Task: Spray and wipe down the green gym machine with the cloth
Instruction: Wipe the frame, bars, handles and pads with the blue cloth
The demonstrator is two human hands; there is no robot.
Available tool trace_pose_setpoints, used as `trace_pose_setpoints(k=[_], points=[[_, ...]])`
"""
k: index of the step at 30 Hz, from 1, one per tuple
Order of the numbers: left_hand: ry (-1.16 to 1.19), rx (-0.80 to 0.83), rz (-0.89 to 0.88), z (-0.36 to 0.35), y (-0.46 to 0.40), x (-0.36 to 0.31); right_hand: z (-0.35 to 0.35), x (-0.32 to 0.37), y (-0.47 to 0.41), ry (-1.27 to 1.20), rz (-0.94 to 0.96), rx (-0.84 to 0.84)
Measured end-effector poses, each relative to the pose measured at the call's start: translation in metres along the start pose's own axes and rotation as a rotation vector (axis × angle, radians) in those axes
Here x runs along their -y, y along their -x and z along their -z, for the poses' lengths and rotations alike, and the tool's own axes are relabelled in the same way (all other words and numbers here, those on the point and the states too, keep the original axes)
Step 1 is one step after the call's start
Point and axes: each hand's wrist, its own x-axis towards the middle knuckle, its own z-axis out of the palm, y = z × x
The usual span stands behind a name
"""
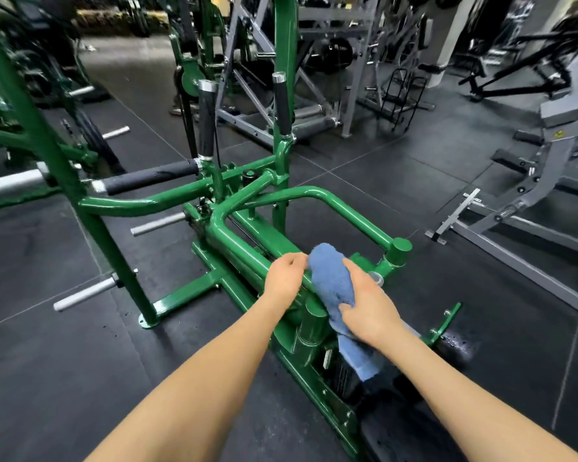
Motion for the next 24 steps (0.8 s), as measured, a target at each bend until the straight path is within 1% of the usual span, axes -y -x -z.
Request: trace_pose_setpoints(k=[2,3,5,6,8,9,10,11,12,13,14,16,18,19,21,22,23,24], points=[[0.097,-0.008,0.046,0.001,0.018,-0.003,-0.011,0.009,0.019,0.19,0.141,0.042],[0.099,0.01,0.053,0.002,0.029,-0.001,-0.019,0.011,0.028,0.308,0.202,0.036],[-0.016,0.036,0.01,0.003,0.049,0.01,-0.031,0.016,0.042,0.488,0.253,-0.008],[-0.076,0.016,0.011,0.003,0.056,0.02,-0.035,0.018,0.048,0.549,0.27,-0.016],[-0.093,-0.019,0.112,0.007,0.073,0.035,-0.044,0.019,0.059,0.605,0.345,-0.045],[-0.01,-0.019,0.218,0.007,0.082,0.046,-0.051,0.018,0.067,0.635,0.362,-0.055],[0.122,-0.008,0.325,0.006,0.088,0.051,-0.057,0.014,0.069,0.637,0.341,-0.067],[0.257,0.006,0.423,0.003,0.096,0.056,-0.063,0.01,0.071,0.596,0.318,-0.098],[0.353,0.033,0.478,0.0,0.101,0.058,-0.068,0.008,0.07,0.532,0.298,-0.122],[0.396,0.055,0.481,-0.004,0.106,0.063,-0.074,0.004,0.071,0.485,0.287,-0.142],[0.413,0.048,0.431,-0.008,0.105,0.063,-0.076,0.001,0.07,0.45,0.294,-0.164],[0.386,-0.001,0.321,-0.015,0.102,0.069,-0.086,-0.014,0.073,0.355,0.331,-0.149],[0.24,-0.032,0.231,-0.017,0.099,0.069,-0.096,-0.031,0.076,0.13,0.314,-0.127],[0.155,-0.042,0.206,-0.018,0.098,0.072,-0.098,-0.034,0.077,-0.043,0.241,-0.119],[0.075,-0.038,0.168,-0.019,0.095,0.082,-0.104,-0.035,0.072,-0.375,0.012,-0.193],[0.077,-0.042,0.151,-0.019,0.096,0.089,-0.106,-0.035,0.066,-0.481,-0.116,-0.22],[0.093,-0.05,0.137,-0.019,0.095,0.094,-0.108,-0.035,0.056,-0.537,-0.21,-0.21],[0.112,-0.059,0.127,-0.019,0.093,0.099,-0.11,-0.037,0.045,-0.542,-0.273,-0.161]])
